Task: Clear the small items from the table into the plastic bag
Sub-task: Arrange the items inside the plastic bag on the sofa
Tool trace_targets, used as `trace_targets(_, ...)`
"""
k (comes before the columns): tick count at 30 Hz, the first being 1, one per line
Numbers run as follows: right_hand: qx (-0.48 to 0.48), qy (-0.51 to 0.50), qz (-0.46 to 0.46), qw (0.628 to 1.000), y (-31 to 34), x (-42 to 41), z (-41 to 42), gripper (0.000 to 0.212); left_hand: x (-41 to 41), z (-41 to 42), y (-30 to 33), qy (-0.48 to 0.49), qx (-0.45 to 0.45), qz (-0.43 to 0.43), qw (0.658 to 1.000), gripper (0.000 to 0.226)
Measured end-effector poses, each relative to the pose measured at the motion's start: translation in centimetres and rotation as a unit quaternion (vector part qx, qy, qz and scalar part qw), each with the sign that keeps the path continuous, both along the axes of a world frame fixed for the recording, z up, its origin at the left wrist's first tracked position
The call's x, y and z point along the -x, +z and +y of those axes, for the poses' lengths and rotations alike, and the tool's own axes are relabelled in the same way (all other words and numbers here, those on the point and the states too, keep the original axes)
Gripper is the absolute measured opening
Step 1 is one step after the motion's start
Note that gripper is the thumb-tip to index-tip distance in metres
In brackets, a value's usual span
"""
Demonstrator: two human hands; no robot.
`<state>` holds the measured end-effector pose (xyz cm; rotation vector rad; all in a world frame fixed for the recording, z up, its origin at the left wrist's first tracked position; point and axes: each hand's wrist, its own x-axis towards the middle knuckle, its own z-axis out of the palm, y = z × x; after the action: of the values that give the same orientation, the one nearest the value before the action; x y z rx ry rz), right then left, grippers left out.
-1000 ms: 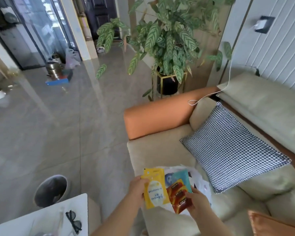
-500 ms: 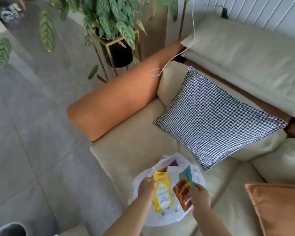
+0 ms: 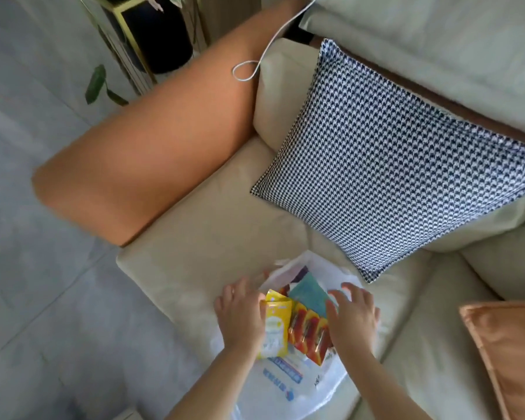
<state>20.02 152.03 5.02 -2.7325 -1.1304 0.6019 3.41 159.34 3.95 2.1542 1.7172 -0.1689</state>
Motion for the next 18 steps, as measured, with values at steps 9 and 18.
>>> trace_targets(9,0.040,-0.098,0.168,0.980,-2.0,-2.8,0.9,0.055,1.2,2.2,-0.8,0.131,0.096,-0.104,0.981,0.025)
trace_targets(18,-0.139,-0.134,0.201,0.960,5.8,-6.3,0.9,0.037,1.2,5.9,7.2,0.218,0.007,-0.199,0.955,0.032)
